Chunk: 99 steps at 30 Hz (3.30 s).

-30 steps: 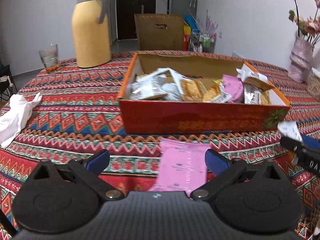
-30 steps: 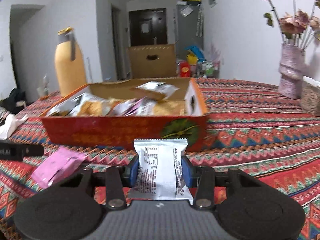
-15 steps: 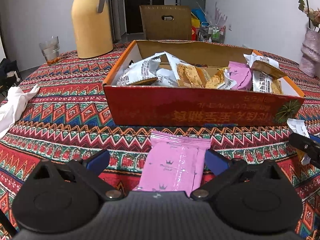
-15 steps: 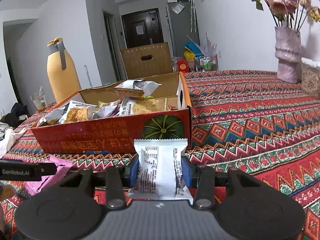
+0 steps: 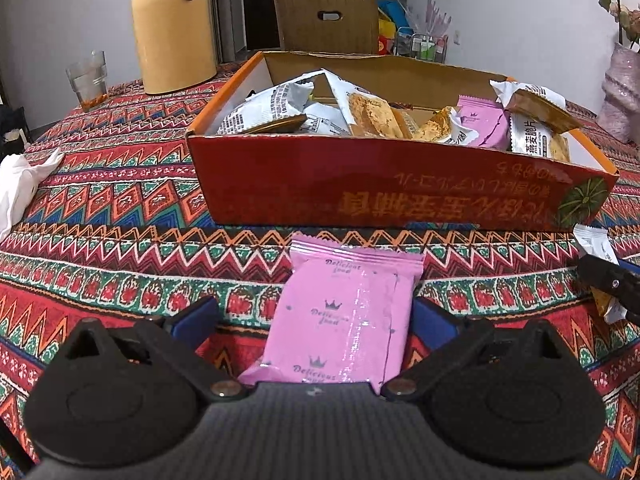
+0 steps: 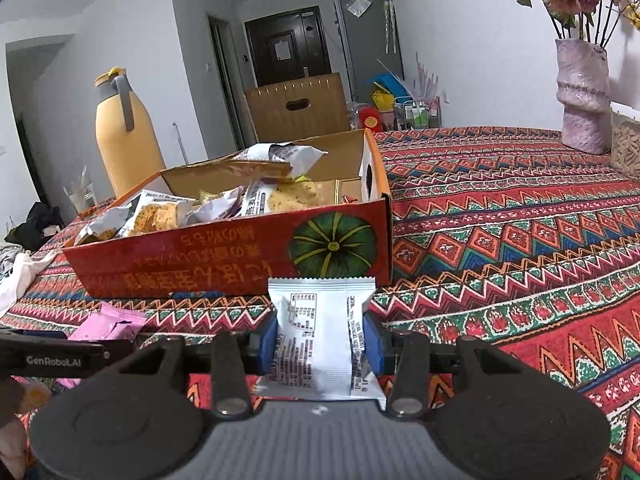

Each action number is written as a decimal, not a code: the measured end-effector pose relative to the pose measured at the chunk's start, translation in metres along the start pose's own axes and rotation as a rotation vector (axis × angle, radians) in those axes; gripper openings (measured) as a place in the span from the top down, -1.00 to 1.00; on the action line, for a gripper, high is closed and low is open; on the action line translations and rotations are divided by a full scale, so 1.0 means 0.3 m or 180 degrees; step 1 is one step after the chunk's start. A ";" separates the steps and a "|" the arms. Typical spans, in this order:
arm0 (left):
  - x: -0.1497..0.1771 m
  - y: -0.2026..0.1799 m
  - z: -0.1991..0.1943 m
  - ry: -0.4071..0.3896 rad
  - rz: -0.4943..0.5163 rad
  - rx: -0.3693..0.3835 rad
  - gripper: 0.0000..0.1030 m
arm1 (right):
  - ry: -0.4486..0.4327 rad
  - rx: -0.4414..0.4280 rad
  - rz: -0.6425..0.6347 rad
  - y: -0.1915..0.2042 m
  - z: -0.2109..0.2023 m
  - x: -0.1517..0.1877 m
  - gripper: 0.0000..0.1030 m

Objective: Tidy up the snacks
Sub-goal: 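Lift the white packet with the right gripper while the left gripper grasps the pink packet, then carry the white packet and pink packet over the box with both grippers, then open both grippers to drop the packets into the box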

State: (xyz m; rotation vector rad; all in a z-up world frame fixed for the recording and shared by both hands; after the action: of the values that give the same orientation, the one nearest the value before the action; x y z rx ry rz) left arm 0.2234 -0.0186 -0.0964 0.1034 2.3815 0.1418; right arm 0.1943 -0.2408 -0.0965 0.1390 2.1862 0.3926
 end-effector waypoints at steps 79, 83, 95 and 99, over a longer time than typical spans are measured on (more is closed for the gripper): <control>-0.450 0.133 -0.297 -0.1320 -0.0261 -0.0109 -0.21 | -0.0828 -0.0344 -0.0450 0.307 -0.063 -0.349 0.15; -0.502 0.161 -0.262 -0.1338 -0.0353 -0.0152 -0.21 | -0.0858 -0.0329 -0.0432 0.328 -0.012 -0.389 0.15; -0.489 0.215 -0.096 -0.1298 -0.0527 -0.0333 -0.22 | -0.0883 -0.0307 -0.0236 0.308 0.147 -0.388 0.15; -0.472 0.234 -0.045 -0.1188 -0.0550 -0.0278 -0.22 | -0.0801 -0.0324 -0.0266 0.305 0.183 -0.366 0.15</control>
State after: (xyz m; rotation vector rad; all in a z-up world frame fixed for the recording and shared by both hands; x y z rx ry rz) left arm 0.3195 0.0337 0.0187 -0.1089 1.9980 0.1312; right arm 0.3004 -0.1680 -0.0135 0.0382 1.9136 0.4150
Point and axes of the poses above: each gripper's, at about its wrist camera, not at the fingertips, and z roughly the way its jaws point, y to its left, x to its underside, the point moved 7 cm from there along z, roughly the way its jaws point, and after that the axes turned 10 degrees about z, right-handed, at the moved point
